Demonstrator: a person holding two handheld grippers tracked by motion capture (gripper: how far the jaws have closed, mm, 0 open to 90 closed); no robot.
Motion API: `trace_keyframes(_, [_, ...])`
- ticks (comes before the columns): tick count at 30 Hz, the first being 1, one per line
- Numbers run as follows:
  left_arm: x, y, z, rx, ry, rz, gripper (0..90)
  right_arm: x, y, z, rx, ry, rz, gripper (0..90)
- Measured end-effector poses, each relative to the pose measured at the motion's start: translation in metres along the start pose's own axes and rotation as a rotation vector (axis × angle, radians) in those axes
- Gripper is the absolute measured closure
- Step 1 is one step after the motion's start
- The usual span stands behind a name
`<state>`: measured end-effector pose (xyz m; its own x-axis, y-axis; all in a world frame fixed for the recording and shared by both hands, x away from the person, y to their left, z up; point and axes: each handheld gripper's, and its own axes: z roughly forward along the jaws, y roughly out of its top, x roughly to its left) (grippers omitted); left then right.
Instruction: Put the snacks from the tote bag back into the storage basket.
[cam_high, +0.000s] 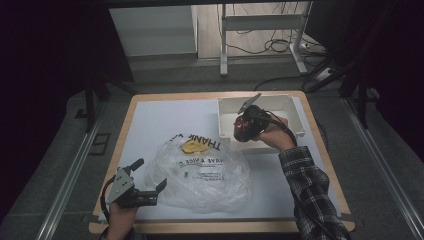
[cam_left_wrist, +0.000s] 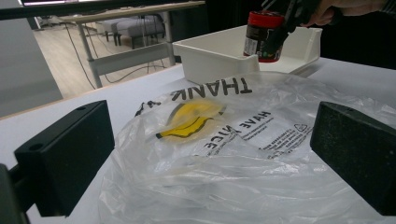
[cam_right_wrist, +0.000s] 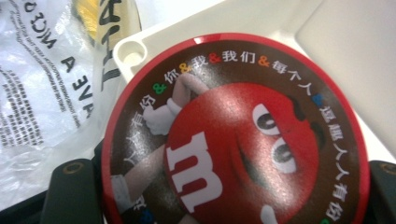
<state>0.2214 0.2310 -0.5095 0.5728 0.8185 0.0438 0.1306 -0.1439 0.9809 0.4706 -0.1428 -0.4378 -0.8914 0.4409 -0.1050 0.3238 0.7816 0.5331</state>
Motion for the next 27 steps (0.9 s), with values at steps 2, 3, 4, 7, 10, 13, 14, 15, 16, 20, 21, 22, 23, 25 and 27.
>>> trace_keyframes(2, [0.000,0.000,0.000,0.001,0.000,0.001,0.0,-0.002,0.002,0.004,-0.001,0.004,-0.012,25.7])
trace_keyframes(3, [0.000,0.000,0.000,0.003,0.001,0.003,0.0,-0.003,0.002,0.006,-0.001,0.006,-0.015,25.7])
trace_keyframes(4, [0.000,0.000,0.000,0.003,0.001,0.003,0.0,-0.003,0.002,0.006,-0.001,0.006,-0.015,25.7])
trace_keyframes(7, [-0.001,0.000,0.000,0.005,0.001,0.006,0.0,-0.006,0.006,0.012,0.001,0.010,-0.023,25.7])
trace_keyframes(10, [-0.001,0.000,0.000,0.004,0.000,0.007,0.0,-0.007,0.008,0.017,-0.001,0.015,-0.025,25.7])
trace_keyframes(13, [0.000,0.000,0.000,0.004,0.001,0.006,0.0,-0.009,0.009,0.020,0.000,0.015,-0.029,25.7])
trace_keyframes(14, [0.000,0.000,0.000,0.004,0.001,0.006,0.0,-0.010,0.010,0.023,-0.001,0.016,-0.030,25.7])
trace_keyframes(15, [0.000,0.000,0.000,0.003,0.002,0.006,0.0,-0.010,0.011,0.025,0.000,0.019,-0.030,25.7])
trace_keyframes(16, [0.000,0.000,0.000,0.003,0.002,0.006,0.0,-0.010,0.011,0.025,0.000,0.019,-0.030,25.7])
trace_keyframes(20, [0.000,0.000,0.000,0.004,0.002,0.006,0.0,-0.012,0.013,0.033,0.005,0.021,-0.037,25.7])
trace_keyframes(21, [0.000,0.000,0.000,0.004,0.002,0.006,0.0,-0.012,0.014,0.034,0.006,0.023,-0.038,25.7])
trace_keyframes(22, [0.000,0.000,0.000,0.004,0.002,0.007,0.0,-0.012,0.015,0.036,0.006,0.022,-0.042,25.7])
trace_keyframes(23, [0.000,0.000,0.000,0.004,0.002,0.006,0.0,-0.012,0.015,0.038,0.006,0.020,-0.046,25.7])
trace_keyframes(25, [0.000,0.000,0.000,0.005,0.001,0.008,0.0,-0.013,0.016,0.041,0.004,0.027,-0.043,25.7])
trace_keyframes(27, [-0.001,0.000,0.000,0.006,0.000,0.009,0.0,-0.013,0.018,0.046,0.010,0.032,-0.049,25.7])
